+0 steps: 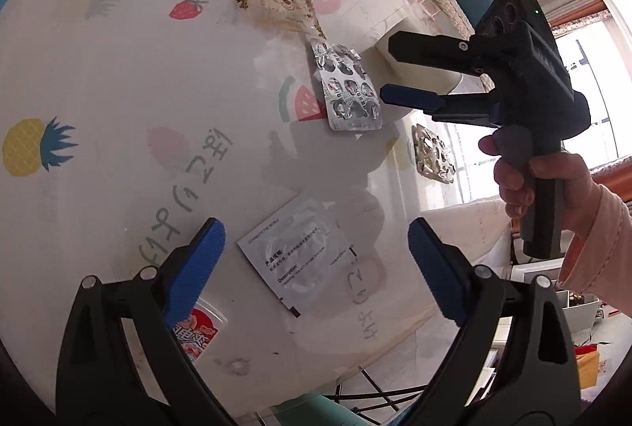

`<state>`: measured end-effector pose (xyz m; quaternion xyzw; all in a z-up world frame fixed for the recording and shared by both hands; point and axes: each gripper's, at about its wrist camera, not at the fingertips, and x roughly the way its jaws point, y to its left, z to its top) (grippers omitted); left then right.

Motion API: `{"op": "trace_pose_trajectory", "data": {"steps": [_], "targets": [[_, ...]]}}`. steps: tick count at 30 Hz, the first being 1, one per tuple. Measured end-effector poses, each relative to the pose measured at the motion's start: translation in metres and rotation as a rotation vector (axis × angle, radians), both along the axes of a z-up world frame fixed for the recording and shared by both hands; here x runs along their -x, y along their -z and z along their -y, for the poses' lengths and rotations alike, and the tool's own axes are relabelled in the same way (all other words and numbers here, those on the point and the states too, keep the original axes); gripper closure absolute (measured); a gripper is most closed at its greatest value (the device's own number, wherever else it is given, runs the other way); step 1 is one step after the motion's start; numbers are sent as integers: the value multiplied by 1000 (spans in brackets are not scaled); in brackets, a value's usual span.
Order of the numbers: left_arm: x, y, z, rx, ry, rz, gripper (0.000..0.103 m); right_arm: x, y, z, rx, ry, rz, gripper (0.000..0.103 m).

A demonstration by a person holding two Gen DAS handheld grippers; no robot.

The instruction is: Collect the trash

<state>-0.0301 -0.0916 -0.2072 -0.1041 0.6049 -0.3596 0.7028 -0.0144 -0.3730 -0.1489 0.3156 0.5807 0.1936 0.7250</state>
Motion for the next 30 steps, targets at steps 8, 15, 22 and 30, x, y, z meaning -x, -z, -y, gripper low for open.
{"op": "trace_pose_trajectory", "data": {"steps": [8, 15, 22, 30], "targets": [[4, 1, -6, 43, 27, -5, 34, -1, 2, -13, -15, -24, 2, 21], [4, 3, 2, 43, 35, -27, 53, 0, 4, -14, -28, -23, 0, 31], [11, 6, 7, 4, 61, -11, 88, 2, 8, -9, -35, 10, -16, 57], [12, 1, 17, -3, 89, 5, 101, 11, 6, -3, -32, 30, -6, 78]]}}
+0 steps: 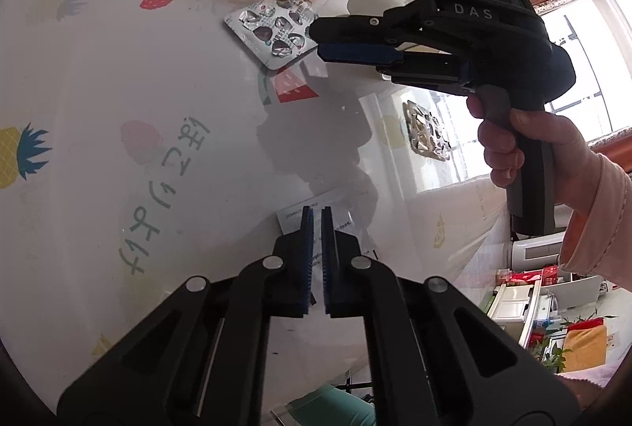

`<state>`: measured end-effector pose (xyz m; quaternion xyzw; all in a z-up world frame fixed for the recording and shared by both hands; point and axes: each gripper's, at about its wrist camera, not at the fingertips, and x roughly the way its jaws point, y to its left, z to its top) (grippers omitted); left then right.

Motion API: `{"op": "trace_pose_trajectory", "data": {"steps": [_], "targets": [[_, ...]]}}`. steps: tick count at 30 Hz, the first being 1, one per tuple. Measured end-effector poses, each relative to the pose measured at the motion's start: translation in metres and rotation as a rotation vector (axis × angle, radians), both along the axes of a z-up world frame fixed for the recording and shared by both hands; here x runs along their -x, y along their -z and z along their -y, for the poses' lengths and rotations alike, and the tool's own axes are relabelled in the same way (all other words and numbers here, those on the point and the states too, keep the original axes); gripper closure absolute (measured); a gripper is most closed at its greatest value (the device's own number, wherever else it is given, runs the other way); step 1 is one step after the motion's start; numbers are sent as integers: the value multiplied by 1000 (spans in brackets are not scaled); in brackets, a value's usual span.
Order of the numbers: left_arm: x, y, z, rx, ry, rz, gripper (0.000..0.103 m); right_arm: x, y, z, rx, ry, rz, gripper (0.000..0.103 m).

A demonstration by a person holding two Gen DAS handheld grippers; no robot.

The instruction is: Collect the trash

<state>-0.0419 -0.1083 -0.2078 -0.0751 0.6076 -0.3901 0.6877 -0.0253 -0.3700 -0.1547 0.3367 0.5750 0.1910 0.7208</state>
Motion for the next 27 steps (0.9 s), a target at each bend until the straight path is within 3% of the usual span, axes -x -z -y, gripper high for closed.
{"op": "trace_pose_trajectory", "data": {"steps": [5, 6, 7, 8, 10, 12, 14, 25, 27], "targets": [[-10, -16, 1, 1, -16, 30, 100, 3, -4, 2, 9, -11, -15, 76], [-13, -19, 0, -14, -22, 43, 95, 5, -5, 3, 8, -11, -23, 73], [-20, -23, 0, -30, -30, 59, 76, 5, -5, 2, 14, -4, -29, 70], [-27, -27, 0, -28, -41, 76, 67, 7, -5, 4, 15, 5, -36, 66], [-45, -34, 2, -33, -47, 113, 66, 10, -2, 8, 7, 48, -62, 56], [-65, -37, 5, -34, -38, 133, 65, 13, 1, 12, -24, 94, -64, 53], [-88, -38, 13, -58, 2, 182, 57, 15, 6, 15, -74, 145, -77, 53], [-145, -29, 53, -161, 240, 358, 56, 23, 24, 23, -232, 330, -82, 56], [-149, -36, 59, -166, 285, 398, 45, 23, 25, 23, -235, 342, -77, 56]]}}
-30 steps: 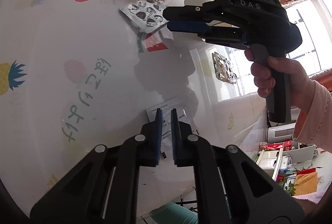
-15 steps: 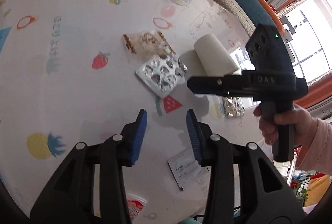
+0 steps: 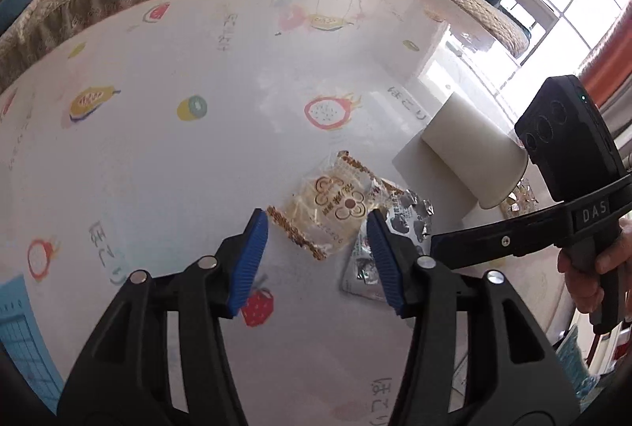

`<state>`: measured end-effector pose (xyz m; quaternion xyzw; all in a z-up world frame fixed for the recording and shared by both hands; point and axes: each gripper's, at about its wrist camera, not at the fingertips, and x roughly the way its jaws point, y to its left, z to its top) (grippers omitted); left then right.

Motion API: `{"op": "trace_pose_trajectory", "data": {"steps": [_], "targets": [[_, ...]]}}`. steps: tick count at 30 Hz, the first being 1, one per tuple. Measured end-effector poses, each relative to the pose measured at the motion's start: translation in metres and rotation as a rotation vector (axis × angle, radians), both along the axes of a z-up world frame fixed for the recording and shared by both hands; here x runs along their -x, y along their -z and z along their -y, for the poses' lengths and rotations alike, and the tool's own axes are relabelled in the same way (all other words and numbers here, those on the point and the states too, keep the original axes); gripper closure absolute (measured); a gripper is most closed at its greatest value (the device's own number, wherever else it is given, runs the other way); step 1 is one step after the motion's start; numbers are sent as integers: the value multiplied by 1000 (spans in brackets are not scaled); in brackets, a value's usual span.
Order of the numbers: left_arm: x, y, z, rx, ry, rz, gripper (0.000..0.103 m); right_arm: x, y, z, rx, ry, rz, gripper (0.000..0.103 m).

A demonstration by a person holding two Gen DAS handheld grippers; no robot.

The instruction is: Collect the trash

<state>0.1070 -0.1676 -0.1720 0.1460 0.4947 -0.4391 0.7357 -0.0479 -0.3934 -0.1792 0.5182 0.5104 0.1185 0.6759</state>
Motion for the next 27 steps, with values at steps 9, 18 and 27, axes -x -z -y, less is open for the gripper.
{"op": "trace_pose_trajectory", "data": {"steps": [9, 18, 27], "targets": [[-9, 19, 25, -44, 150, -39, 36, -1, -2, 1, 19, 39, -13, 60], [1, 26, 24, -47, 205, -33, 71, -13, 2, -4, 84, 25, -30, 91], [5, 15, 28, -26, 144, -48, 80, -10, -12, -5, 98, 6, -14, 99]]}}
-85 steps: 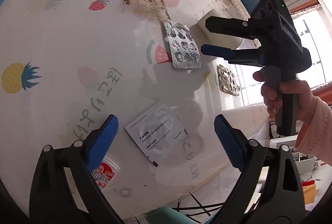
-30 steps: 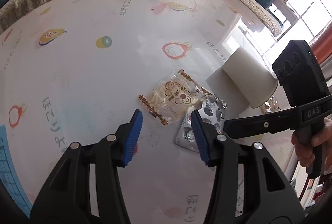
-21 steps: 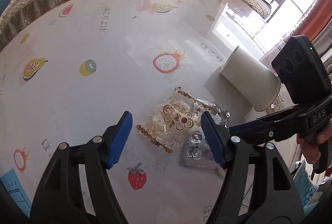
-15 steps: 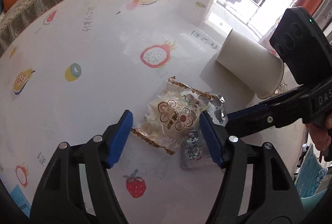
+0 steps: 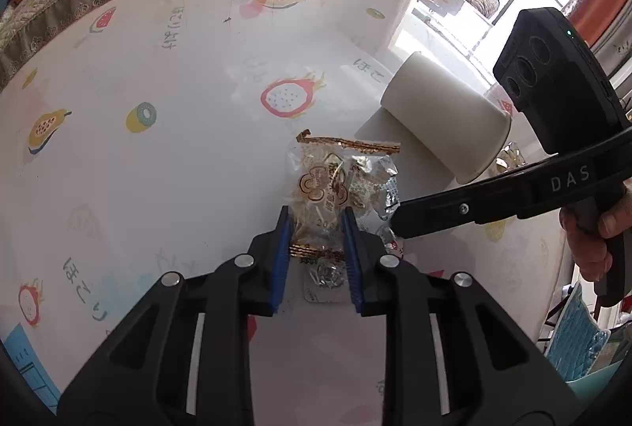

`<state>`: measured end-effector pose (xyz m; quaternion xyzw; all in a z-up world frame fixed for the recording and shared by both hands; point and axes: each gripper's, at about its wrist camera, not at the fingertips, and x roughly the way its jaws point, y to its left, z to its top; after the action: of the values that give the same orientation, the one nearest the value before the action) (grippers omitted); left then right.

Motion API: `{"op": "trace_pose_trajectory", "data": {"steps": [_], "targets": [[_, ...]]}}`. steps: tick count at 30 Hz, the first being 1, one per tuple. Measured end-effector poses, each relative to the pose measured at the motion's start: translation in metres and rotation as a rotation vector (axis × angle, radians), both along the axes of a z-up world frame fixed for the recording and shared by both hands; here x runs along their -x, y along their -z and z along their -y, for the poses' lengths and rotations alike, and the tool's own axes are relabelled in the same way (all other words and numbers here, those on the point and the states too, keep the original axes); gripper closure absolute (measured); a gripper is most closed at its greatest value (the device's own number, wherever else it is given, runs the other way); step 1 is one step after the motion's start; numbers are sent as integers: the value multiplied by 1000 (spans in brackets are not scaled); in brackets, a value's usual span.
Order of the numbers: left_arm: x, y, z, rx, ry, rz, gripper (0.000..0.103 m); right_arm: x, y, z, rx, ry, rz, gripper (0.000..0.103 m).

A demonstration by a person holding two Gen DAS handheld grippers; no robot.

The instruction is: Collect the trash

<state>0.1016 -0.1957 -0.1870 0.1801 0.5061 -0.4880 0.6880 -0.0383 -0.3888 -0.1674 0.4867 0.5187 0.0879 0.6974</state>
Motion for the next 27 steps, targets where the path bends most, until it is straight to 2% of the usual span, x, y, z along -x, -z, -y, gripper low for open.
{"op": "trace_pose_trajectory", "data": {"steps": [8, 16, 22, 24, 25, 27], "targets": [[-4, -21, -27, 25, -70, 4, 81, -3, -23, -3, 31, -47, 20, 101], [-3, -67, -80, 81, -195, 40, 82, -18, -53, -22, 46, -116, 62, 102], [-2, -104, -153, 125, -342, 78, 82, -49, -87, -75, 65, -250, 111, 102], [-3, -114, -184, 138, -401, 86, 82, -78, -105, -127, 65, -345, 137, 102], [-1, -119, -205, 138, -435, 100, 82, -78, -105, -127, 65, -345, 137, 102], [4, -122, -242, 130, -496, 111, 82, -89, -113, -159, 61, -400, 156, 102]]}}
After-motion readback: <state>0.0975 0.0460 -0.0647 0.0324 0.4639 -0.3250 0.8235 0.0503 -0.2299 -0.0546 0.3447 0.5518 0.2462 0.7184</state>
